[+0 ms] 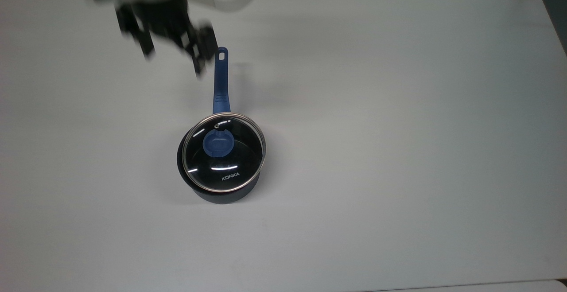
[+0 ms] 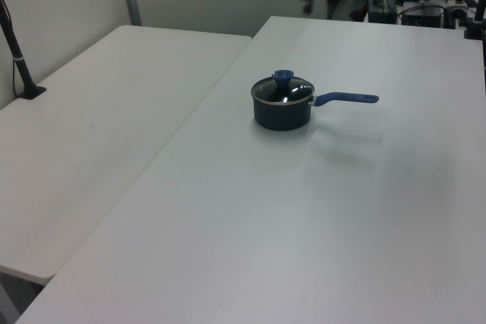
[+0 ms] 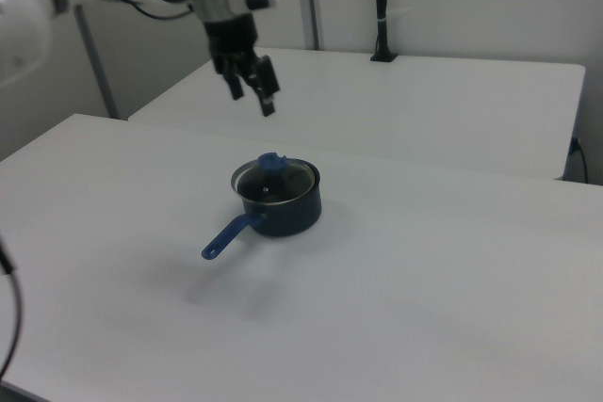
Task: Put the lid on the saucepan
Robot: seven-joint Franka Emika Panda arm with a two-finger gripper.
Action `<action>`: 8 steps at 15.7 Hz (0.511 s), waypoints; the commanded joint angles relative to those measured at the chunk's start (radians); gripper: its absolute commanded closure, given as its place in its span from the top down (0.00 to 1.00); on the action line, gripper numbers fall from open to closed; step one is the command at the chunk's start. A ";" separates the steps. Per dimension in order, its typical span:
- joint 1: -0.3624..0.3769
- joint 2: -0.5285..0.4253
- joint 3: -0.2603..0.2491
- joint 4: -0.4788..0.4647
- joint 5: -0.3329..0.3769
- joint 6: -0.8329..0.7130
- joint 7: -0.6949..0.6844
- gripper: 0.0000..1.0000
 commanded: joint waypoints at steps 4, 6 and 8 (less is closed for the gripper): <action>0.021 -0.319 -0.003 -0.332 -0.013 -0.055 -0.035 1.00; 0.044 -0.341 -0.007 -0.371 -0.021 -0.041 -0.069 1.00; 0.052 -0.338 -0.011 -0.369 -0.032 -0.026 -0.165 1.00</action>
